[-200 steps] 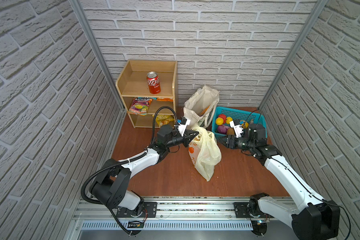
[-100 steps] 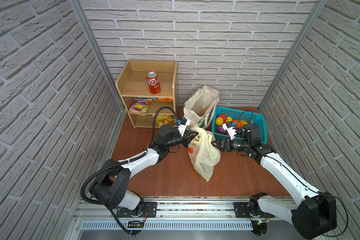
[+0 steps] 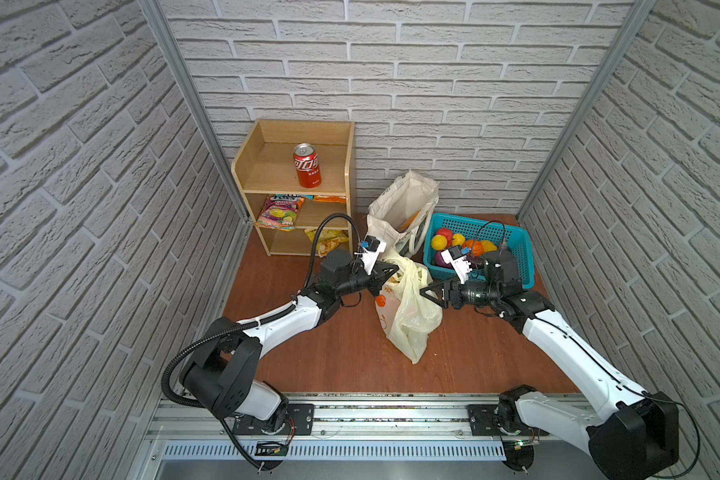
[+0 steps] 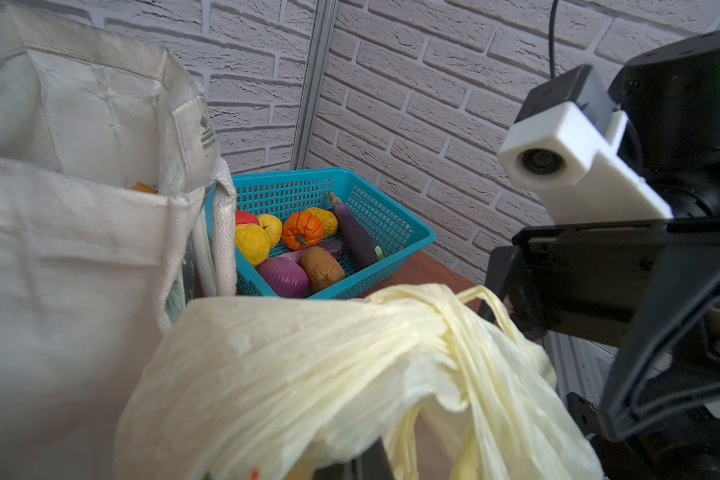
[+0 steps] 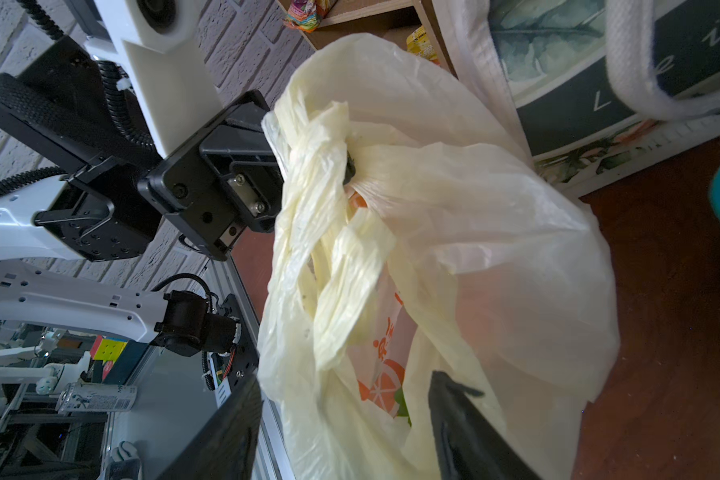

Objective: Place the mixed food into the grocery bags and tie them
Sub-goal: 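Move the right gripper back to the bag top and grasp the handle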

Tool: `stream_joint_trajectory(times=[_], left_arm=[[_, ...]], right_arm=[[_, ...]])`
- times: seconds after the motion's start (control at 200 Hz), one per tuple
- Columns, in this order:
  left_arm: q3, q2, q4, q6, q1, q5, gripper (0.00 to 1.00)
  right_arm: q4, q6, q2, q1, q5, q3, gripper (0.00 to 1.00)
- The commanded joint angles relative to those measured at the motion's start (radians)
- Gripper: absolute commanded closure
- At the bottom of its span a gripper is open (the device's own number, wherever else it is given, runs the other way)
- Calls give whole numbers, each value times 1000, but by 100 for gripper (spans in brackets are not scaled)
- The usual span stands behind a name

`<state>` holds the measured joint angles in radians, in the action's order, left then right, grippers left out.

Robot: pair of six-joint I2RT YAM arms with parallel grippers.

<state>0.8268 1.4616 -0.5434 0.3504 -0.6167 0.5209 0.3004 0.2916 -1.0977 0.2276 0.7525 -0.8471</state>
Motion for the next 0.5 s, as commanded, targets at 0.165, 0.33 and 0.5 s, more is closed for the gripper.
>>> stream_joint_trajectory(times=[0.165, 0.33, 0.5], left_arm=[[12, -3, -10, -34, -3, -10, 100], [13, -1, -9, -39, -3, -9, 100], [20, 12, -13, -41, -6, -6, 100]], right_arm=[[-167, 128, 78, -102, -98, 79, 38], [-182, 133, 28, -95, -17, 93, 39], [-158, 108, 30, -56, 10, 90, 38]])
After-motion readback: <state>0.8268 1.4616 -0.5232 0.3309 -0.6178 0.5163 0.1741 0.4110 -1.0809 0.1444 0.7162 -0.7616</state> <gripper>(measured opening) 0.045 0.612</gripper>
